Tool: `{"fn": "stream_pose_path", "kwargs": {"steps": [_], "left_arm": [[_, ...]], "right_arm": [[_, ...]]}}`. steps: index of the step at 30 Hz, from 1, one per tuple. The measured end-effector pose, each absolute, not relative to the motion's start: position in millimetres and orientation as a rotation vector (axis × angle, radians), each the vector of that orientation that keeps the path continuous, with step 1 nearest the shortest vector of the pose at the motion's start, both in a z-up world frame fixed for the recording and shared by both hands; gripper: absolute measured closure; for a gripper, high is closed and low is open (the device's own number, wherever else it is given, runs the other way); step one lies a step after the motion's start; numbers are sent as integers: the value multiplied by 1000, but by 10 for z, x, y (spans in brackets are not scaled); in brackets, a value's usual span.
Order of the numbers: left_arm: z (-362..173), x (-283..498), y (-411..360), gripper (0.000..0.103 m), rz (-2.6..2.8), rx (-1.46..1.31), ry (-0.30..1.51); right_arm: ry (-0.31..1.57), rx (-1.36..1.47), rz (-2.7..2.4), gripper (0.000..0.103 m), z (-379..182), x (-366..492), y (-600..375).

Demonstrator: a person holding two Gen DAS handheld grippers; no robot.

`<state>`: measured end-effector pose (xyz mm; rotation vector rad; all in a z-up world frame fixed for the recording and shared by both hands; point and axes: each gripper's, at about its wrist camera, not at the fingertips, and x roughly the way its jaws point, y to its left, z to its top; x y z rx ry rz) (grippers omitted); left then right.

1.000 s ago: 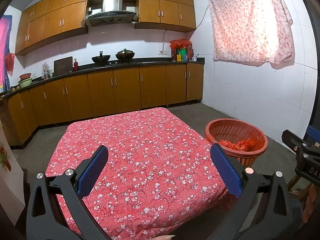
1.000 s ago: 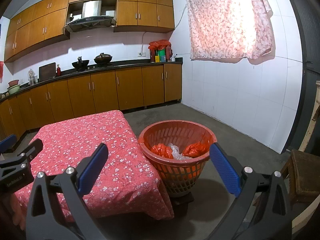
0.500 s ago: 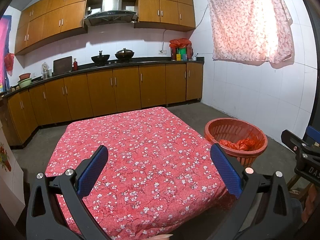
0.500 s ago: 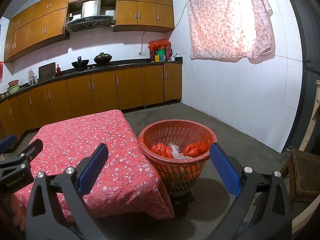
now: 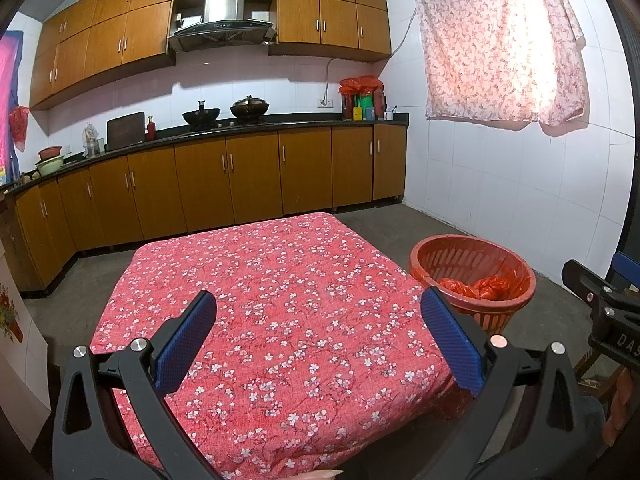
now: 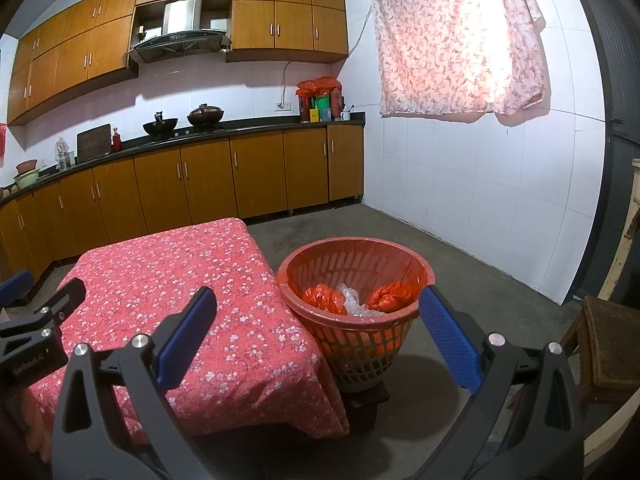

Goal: Collect trash

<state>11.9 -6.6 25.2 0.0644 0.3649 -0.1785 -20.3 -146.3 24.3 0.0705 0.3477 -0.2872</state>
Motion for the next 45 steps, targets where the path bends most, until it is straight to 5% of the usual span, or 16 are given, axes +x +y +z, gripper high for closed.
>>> {"fn": "stream_pose_path", "kwargs": {"steps": [45], "left_arm": [[238,96,-29,2,-178,62,372]], "right_arm": [[352,76,-289,4,247,-243,-1405]]}}
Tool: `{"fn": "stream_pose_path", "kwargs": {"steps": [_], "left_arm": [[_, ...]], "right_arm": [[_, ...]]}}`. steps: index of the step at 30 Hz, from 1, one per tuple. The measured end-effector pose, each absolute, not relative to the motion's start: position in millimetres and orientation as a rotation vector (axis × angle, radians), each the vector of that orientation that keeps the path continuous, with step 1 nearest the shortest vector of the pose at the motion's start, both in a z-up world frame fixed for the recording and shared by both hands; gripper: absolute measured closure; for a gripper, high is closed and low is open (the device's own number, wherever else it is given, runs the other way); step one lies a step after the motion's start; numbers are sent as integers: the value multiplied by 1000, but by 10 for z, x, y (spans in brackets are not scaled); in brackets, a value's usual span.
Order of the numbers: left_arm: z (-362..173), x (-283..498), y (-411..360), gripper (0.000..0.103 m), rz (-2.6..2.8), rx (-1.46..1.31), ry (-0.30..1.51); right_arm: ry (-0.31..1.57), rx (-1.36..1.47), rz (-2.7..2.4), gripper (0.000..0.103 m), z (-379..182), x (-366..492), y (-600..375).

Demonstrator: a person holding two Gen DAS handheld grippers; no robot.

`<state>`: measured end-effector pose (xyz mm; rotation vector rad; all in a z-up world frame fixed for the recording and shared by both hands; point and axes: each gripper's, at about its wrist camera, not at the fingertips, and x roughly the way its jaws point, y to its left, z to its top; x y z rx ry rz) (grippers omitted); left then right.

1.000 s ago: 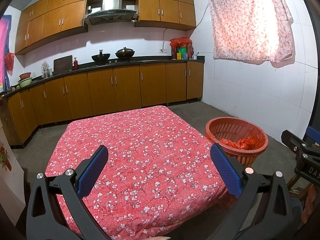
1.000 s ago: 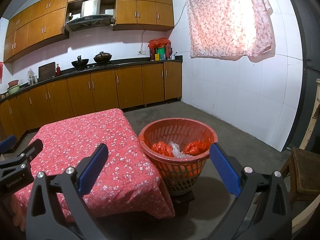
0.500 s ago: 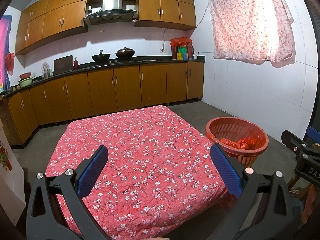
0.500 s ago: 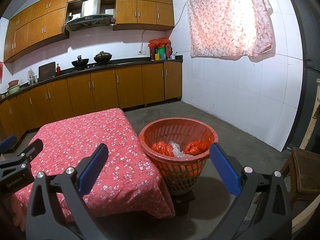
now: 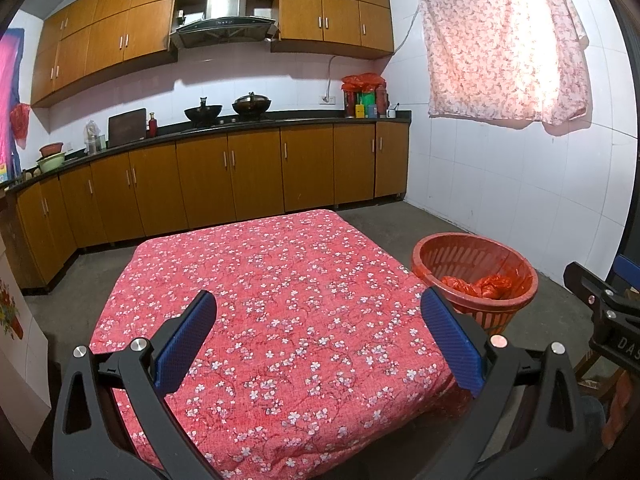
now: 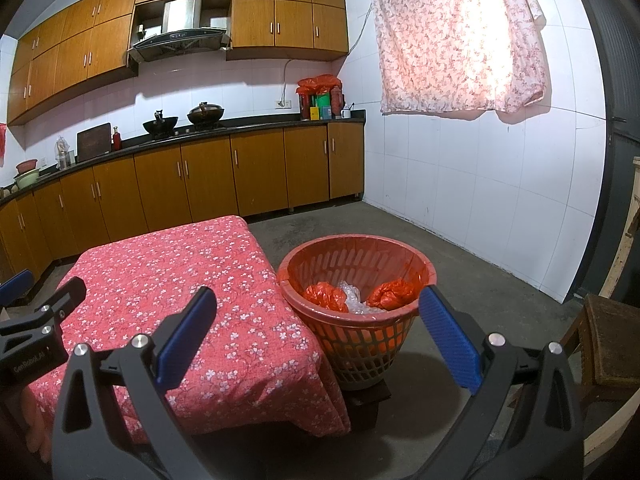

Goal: Collect trash

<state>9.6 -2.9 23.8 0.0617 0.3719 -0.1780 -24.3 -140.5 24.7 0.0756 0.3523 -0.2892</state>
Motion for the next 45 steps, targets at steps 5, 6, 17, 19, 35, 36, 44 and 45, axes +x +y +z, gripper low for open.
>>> {"fn": "stream_pose_path", "kwargs": {"steps": [5,6,17,19,35,36,44,45], "left_arm": [[228,80,-30,2,-179,60,376],[232,91,-35,2,-179,60,376],[234,83,-41,2,-178,60,376],[237,89,-42,2,-178,60,376],[248,88,-47,2,-177,60,378],[249,89,-47,2,-178,60,378],[246,84,-59,2,-177,60,379],[247,85,-59,2,-177,60,379]], "right_arm": [[353,75,-289,4,255,-230,-1425],[354,76,-288,4,251,-241,-1411],[354,77,-289,4,245,-249,-1388],[355,78,-289,4,249,-242,-1401],[356,78,-289,4,263,-239,-1412],[356,78,-289,4,263,-239,-1413],[357,78,-289,4,248,-244,-1389],[357,78,-289,4,245,-252,-1378]]}}
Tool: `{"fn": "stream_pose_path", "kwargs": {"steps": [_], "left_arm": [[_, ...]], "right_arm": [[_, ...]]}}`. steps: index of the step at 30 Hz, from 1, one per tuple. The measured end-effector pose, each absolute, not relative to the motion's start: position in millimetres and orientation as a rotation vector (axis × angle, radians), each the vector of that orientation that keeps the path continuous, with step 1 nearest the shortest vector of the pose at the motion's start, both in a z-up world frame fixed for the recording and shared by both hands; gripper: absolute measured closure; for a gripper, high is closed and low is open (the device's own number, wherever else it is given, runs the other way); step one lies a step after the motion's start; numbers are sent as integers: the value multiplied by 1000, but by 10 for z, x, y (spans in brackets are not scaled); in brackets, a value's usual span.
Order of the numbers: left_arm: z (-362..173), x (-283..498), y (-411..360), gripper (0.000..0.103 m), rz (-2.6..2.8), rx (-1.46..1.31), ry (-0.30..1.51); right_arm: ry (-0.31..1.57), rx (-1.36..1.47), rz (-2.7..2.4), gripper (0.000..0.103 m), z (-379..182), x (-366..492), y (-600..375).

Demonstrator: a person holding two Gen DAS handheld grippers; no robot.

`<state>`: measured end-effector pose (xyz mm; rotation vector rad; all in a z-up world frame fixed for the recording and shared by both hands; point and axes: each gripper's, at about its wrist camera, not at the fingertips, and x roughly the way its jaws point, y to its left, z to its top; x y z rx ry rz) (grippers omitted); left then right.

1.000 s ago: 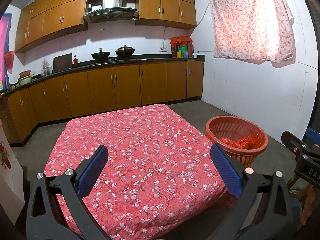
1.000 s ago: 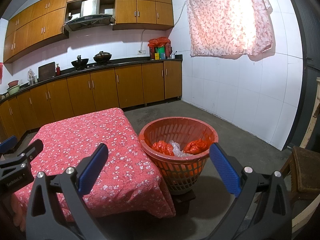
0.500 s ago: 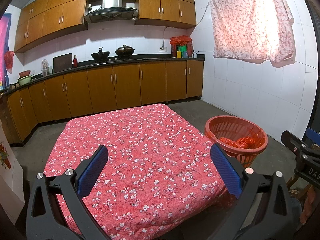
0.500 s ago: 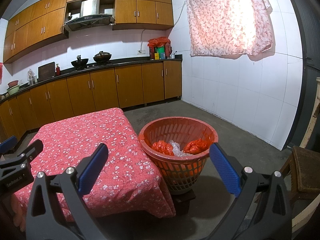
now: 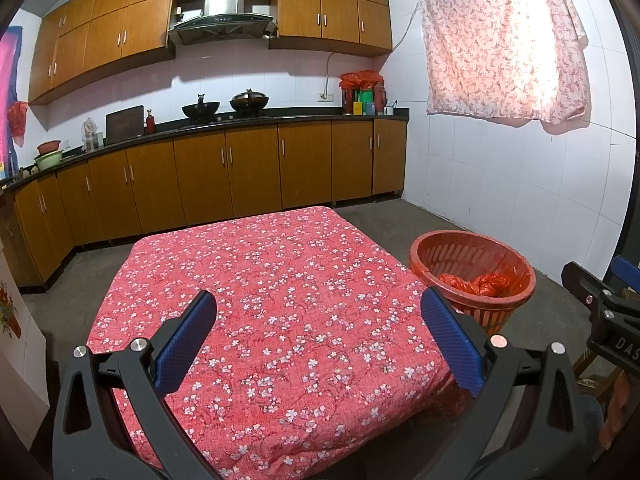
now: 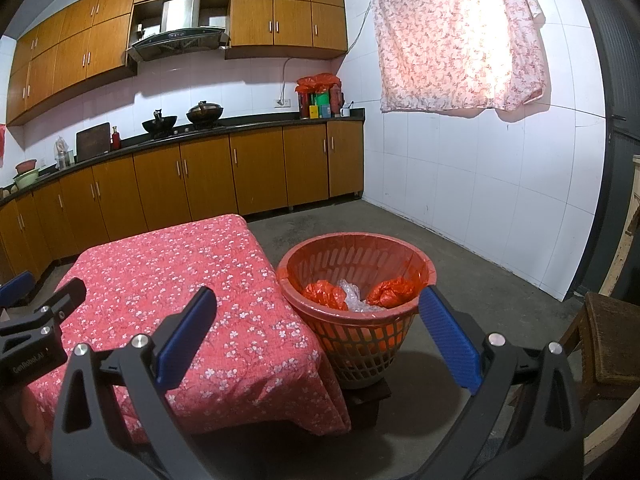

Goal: Collect trash

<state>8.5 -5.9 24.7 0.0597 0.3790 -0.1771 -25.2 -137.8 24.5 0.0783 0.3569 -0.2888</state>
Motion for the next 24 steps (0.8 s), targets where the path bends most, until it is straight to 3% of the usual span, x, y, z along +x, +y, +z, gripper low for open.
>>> {"fn": "stream_pose_path", "kwargs": {"steps": [24], "left_arm": [[260,80,-55,2,-177,59,381]], "right_arm": [[359,79,-289,4,259,-249,-1380]]}}
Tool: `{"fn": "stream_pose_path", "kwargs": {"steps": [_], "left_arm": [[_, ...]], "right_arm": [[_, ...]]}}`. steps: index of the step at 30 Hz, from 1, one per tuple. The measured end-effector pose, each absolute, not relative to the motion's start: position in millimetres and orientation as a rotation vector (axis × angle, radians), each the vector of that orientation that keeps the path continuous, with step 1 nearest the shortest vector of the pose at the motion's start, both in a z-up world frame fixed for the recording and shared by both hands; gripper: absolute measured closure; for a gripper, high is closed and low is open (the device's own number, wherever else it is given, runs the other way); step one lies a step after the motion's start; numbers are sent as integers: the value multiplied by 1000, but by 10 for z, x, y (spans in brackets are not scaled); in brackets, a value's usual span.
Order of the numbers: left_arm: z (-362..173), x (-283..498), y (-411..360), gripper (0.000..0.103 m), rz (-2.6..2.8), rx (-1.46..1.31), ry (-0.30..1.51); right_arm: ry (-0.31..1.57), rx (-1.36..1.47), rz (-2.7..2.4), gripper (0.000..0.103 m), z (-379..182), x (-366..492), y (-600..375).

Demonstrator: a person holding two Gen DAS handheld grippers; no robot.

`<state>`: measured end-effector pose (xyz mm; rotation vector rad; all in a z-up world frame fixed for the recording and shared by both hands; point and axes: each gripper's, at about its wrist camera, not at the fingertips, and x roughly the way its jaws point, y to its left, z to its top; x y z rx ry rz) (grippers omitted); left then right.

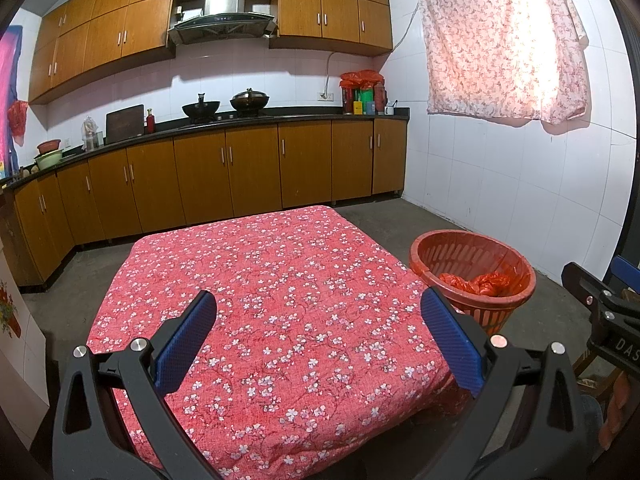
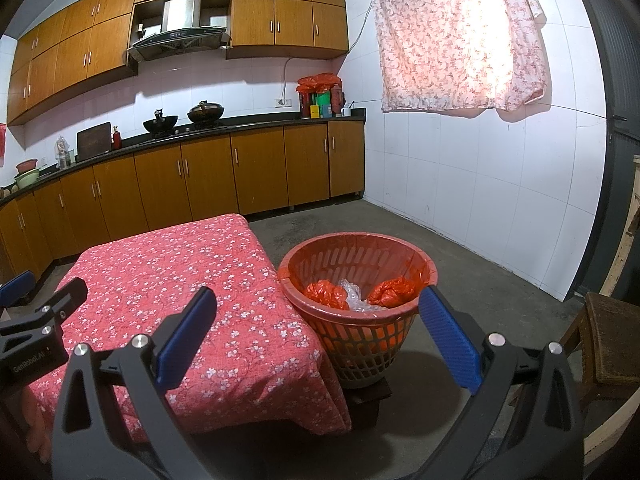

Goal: Collect trash

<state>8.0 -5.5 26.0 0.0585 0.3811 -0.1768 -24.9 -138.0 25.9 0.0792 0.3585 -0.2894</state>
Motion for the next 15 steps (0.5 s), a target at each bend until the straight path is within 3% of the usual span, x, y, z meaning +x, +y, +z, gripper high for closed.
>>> {"fn": "stream_pose_path", "kwargs": {"steps": [15], "left_arm": [[261,84,-61,2,-177,58,383]], "right_arm": [[360,81,-289,4,241,-233,-1376]]}}
